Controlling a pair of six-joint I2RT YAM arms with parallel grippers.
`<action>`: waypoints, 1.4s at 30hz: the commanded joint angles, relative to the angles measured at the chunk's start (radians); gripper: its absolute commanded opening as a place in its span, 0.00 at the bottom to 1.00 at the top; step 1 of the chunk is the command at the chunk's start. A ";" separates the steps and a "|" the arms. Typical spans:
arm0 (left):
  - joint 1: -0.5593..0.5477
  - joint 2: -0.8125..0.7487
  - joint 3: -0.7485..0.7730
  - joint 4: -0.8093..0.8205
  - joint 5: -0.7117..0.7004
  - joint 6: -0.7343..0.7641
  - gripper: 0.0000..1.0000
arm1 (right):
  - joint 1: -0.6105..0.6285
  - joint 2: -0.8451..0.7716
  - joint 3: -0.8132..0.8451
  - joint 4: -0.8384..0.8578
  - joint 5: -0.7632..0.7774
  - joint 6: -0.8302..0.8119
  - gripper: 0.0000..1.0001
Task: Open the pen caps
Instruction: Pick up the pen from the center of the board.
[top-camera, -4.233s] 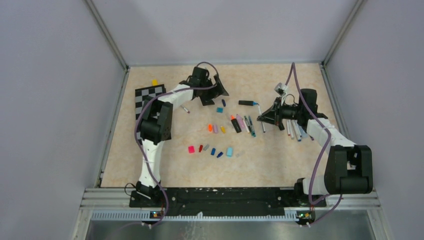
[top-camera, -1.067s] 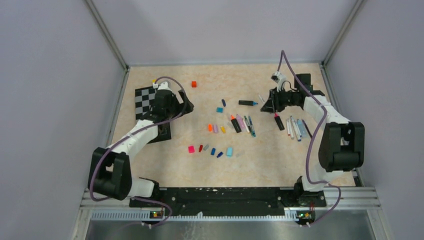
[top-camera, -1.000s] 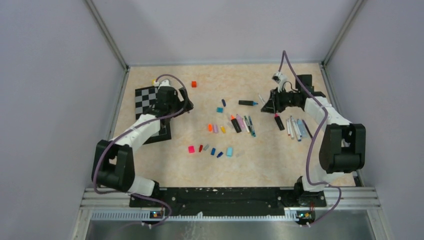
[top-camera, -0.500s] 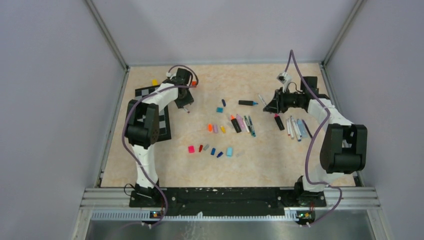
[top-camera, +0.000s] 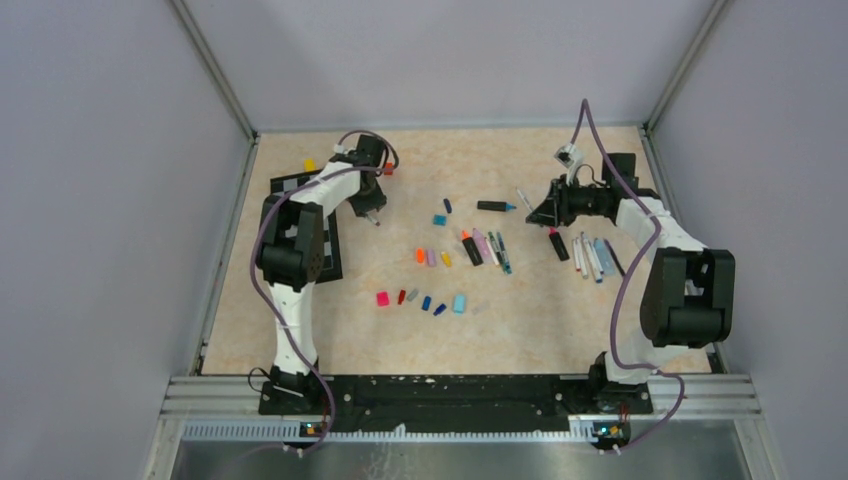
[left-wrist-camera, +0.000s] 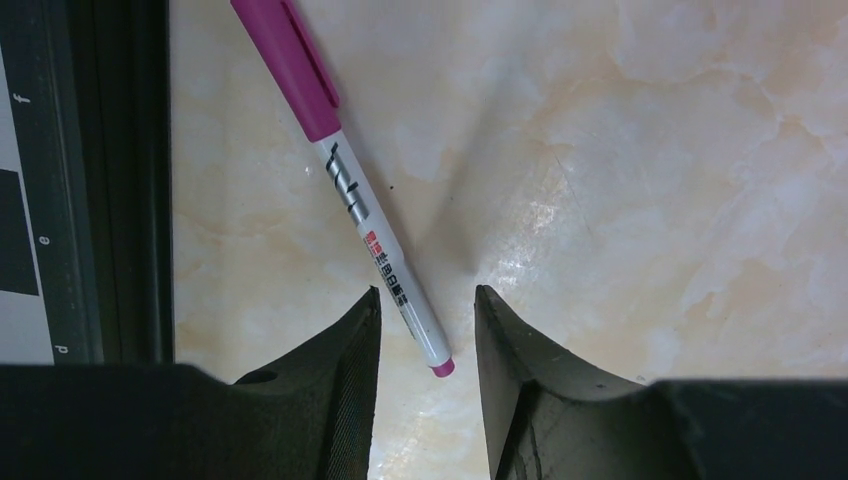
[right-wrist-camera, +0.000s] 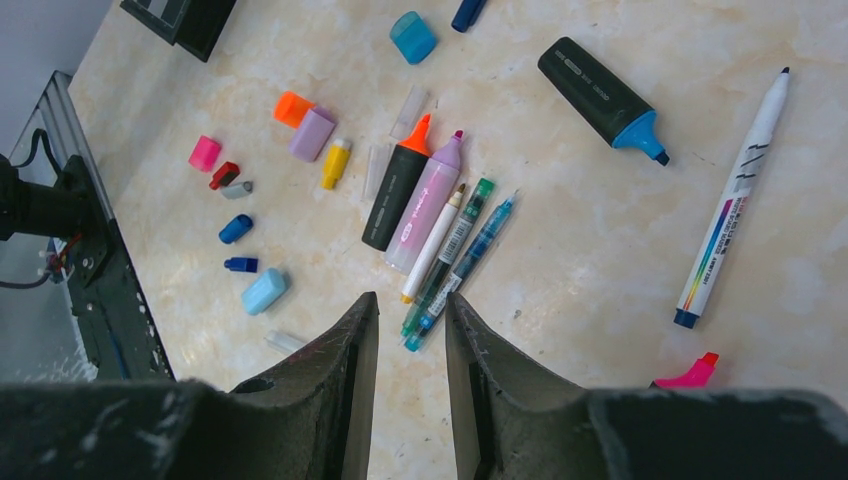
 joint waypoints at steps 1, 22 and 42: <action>0.009 0.033 0.062 -0.034 -0.046 -0.007 0.43 | -0.014 -0.017 -0.004 0.035 -0.033 -0.004 0.29; 0.068 0.094 0.090 -0.080 -0.017 -0.043 0.23 | -0.023 -0.014 -0.004 0.033 -0.045 -0.004 0.29; 0.068 -0.177 -0.158 0.138 0.098 0.051 0.00 | -0.026 -0.040 -0.007 0.011 -0.080 -0.049 0.29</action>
